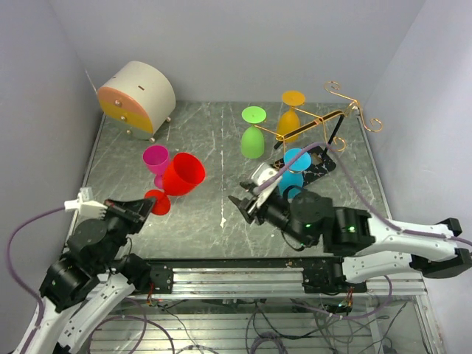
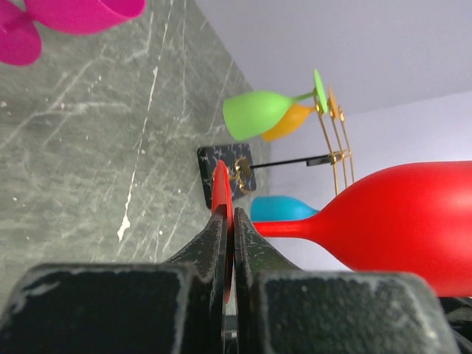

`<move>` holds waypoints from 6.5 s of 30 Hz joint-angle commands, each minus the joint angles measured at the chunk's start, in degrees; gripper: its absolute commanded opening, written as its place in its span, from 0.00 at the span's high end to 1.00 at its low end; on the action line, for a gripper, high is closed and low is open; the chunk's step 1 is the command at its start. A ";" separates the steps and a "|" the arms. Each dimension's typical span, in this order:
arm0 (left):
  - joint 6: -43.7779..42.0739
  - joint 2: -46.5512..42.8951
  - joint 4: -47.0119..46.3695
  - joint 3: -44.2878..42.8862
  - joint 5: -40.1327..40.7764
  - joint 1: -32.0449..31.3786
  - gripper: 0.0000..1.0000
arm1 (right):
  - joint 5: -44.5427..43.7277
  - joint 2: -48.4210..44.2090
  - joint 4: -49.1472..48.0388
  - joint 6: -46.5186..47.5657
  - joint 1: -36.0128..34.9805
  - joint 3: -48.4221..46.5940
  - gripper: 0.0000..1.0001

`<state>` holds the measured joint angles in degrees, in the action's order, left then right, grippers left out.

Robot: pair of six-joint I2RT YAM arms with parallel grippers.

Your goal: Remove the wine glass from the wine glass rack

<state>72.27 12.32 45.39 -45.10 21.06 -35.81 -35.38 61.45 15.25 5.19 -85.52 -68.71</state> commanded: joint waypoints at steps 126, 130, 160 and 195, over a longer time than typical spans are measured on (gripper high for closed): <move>-37.29 15.84 -1.27 -8.27 25.75 0.26 0.42 | 30.16 75.95 31.30 -17.12 37.00 -77.54 0.70; -37.26 15.55 -1.18 -8.33 25.77 0.32 0.42 | 28.80 72.00 30.34 -16.89 36.98 -76.73 0.58; -37.20 15.91 -0.91 -8.28 24.76 0.51 0.42 | 57.53 36.97 14.93 -44.45 85.38 -39.58 0.60; -36.92 16.08 -0.35 -8.26 25.61 0.52 0.42 | 61.57 40.20 7.63 -43.87 85.08 -31.08 0.66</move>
<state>35.14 28.36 45.69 -53.25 45.67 -35.70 26.17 101.10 25.63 -38.96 -0.23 -100.57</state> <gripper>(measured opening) 0.575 0.345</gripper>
